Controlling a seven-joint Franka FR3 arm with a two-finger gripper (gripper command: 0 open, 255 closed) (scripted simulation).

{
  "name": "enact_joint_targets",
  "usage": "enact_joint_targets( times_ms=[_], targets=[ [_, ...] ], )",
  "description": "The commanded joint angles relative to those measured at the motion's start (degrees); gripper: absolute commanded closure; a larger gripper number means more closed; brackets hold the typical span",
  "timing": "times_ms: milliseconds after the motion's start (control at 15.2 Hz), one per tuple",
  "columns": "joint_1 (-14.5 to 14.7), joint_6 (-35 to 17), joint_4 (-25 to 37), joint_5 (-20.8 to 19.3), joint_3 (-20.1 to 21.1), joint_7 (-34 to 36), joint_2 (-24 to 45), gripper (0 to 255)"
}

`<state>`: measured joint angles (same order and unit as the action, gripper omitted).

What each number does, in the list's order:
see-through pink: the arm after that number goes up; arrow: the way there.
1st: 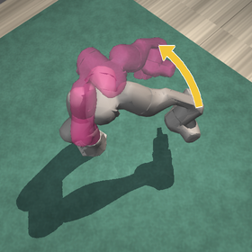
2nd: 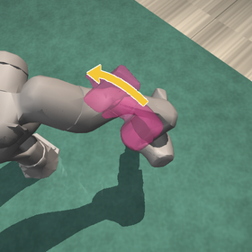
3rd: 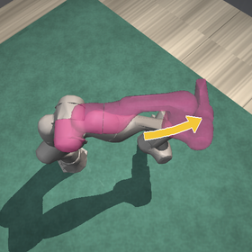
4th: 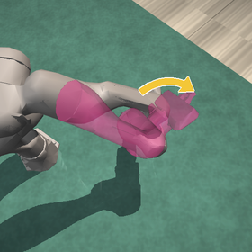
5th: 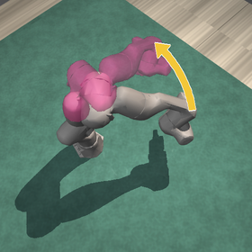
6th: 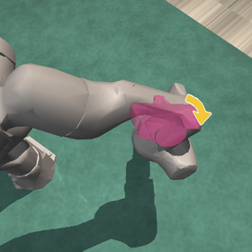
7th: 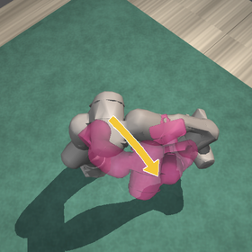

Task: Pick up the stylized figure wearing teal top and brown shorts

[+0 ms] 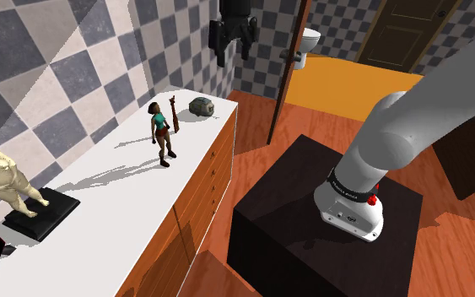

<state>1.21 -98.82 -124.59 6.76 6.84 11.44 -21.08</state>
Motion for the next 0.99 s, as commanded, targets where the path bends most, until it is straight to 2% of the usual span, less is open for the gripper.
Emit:
enact_joint_targets(
  times_ms=[0, 462, 924],
  targets=[
    [0.1, -0.9, 3.1, 0.2, 0.5, 0.5, 5.0, 0],
    [1.2, -2.6, 15.2, 0.1, 2.3, 2.9, 22.0, 0],
    [3.0, -0.9, 31.6, -0.8, 3.3, 5.4, 39.8, 0]
  ],
)
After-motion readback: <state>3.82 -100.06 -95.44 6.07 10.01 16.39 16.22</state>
